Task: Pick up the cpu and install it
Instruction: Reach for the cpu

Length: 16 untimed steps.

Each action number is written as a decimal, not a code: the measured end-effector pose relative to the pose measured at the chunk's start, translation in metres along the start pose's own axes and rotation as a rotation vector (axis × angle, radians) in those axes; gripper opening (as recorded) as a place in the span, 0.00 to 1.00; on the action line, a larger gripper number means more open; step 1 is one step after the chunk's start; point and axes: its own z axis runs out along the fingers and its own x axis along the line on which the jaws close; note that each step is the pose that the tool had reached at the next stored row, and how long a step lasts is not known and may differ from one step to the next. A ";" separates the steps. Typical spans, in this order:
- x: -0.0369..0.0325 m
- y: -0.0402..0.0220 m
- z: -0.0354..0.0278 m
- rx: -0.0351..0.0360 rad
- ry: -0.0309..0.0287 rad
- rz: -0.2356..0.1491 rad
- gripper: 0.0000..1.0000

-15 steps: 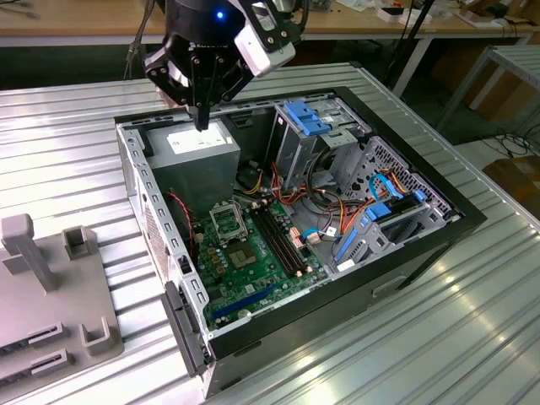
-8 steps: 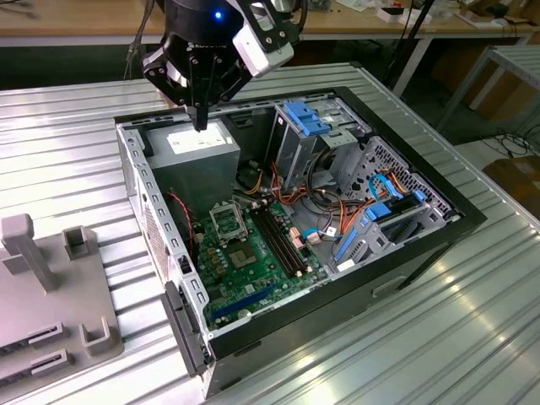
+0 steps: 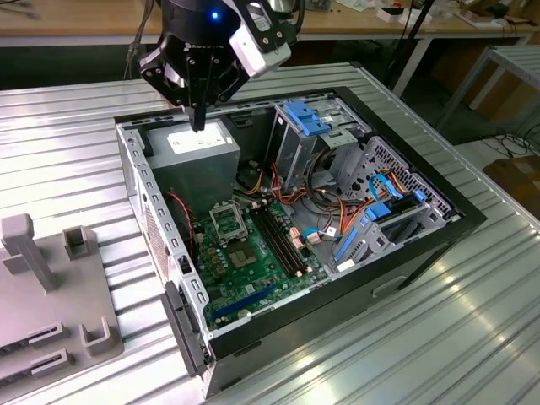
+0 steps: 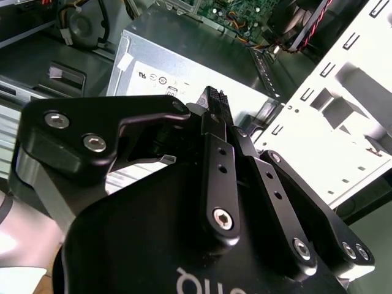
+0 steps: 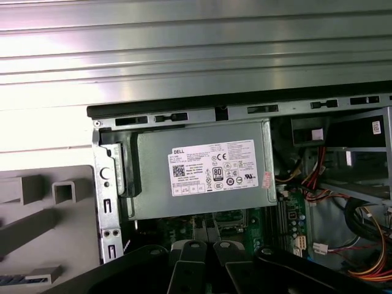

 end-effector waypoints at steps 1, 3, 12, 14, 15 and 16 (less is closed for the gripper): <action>0.0003 0.0000 0.0000 0.0001 0.0002 0.000 0.11; 0.0009 -0.0001 0.0000 0.0000 0.0004 0.000 0.11; 0.0038 -0.0003 0.0002 0.0002 0.0020 0.000 0.11; 0.0049 -0.0004 0.0003 0.0002 0.0024 0.000 0.11; 0.0058 -0.0005 0.0003 0.0002 0.0028 0.000 0.11; 0.0063 -0.0005 0.0003 0.0002 0.0031 0.000 0.11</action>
